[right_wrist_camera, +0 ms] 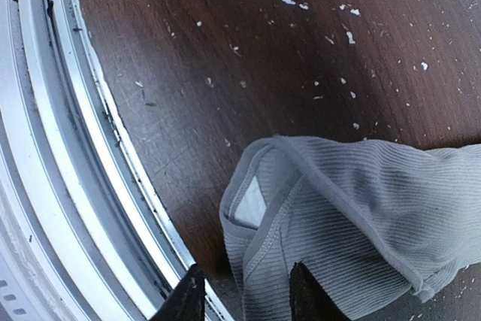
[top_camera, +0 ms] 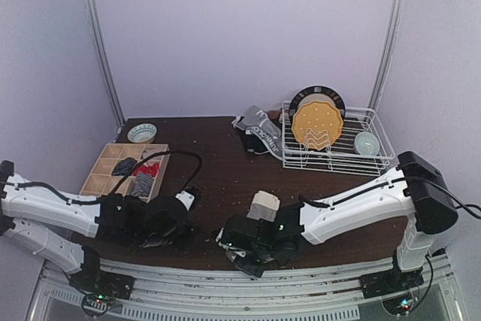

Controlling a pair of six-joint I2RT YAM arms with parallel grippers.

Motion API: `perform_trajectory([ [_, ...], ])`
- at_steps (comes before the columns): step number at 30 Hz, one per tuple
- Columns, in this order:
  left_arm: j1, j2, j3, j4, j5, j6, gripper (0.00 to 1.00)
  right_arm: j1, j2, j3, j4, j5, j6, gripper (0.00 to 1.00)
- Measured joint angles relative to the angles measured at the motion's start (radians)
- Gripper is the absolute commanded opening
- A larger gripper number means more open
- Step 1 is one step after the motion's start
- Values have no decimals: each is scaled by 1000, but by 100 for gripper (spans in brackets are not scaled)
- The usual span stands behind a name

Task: Roll the underwear
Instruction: Pick up the underwear from the center of the board.

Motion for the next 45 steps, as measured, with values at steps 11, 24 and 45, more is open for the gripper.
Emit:
perform_trajectory([
  [11,0,36,0,10,1,-3,13,2,25,-14,-4,10,29,24],
  [24,0,66,0,50,1,-2,14,-3,-21,-91,59,3,64,0],
  [45,-2,204,-80,563,299,381,61,-256,-212,-340,291,-438,203,0],
])
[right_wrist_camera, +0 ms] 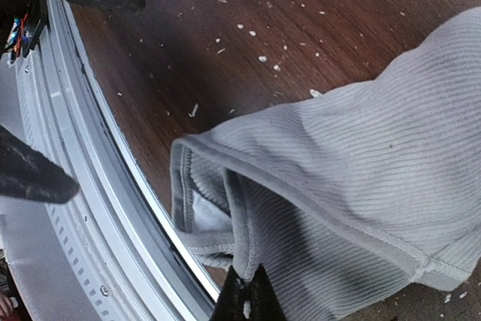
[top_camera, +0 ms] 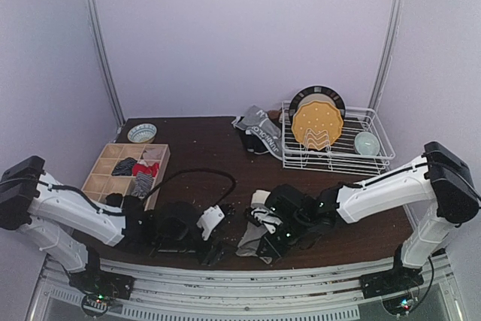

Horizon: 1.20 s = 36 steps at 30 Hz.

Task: Roll the underwear
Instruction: Pick up the underwear from the center of the board, then pass from the right arm to the left

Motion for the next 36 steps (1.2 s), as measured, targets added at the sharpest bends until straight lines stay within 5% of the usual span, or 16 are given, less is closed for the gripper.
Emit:
perform_trajectory([
  [7,-7,97,-43,244,80,203,68,-45,0,-21,29,-81,5,0],
  [17,-9,283,-37,426,132,535,61,-63,0,-30,59,-124,3,0],
  [27,-9,320,21,461,147,628,43,-73,-8,-61,66,-137,0,0],
  [36,-9,363,34,457,184,635,43,-74,-14,-66,77,-139,1,0],
])
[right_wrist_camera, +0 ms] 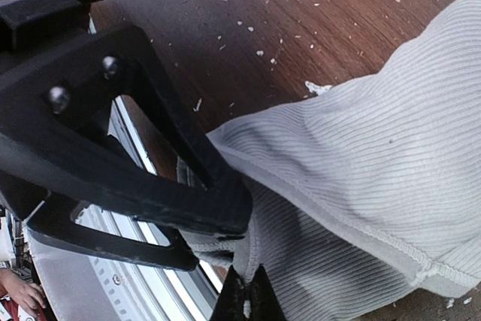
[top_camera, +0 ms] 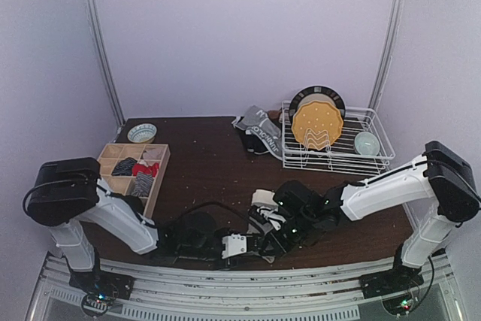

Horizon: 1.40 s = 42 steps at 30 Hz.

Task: Roll the underwear
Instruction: Pass from the right arm to the left, then roll the underwear at the center of the board.

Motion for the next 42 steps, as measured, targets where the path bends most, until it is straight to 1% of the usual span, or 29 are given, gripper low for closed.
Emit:
perform_trajectory([
  [2,0,9,2,0,1,0,42,0,0,0,3,0,1,0],
  [4,0,16,2,0,1,-1,36,0,0,0,5,0,2,0],
  [10,0,44,7,3,-3,-5,10,0,0,0,10,-5,3,0],
  [12,0,52,8,4,-3,-9,2,0,0,0,11,-10,7,0],
  [13,0,55,8,5,-3,-9,0,0,0,0,11,-13,10,0],
  [16,0,58,8,8,-2,-15,0,0,0,0,11,-16,19,0],
  [21,0,58,7,12,4,-29,0,5,-13,-1,9,-14,32,27],
  [24,0,58,7,11,11,-41,0,14,-61,-5,5,-5,38,34],
  [30,0,58,7,1,37,-85,0,26,-200,-37,-3,40,36,36],
  [35,0,56,13,-40,69,-121,0,50,-234,-105,21,118,33,37],
  [42,4,38,93,-209,121,-184,0,79,-246,-211,108,228,29,38],
])
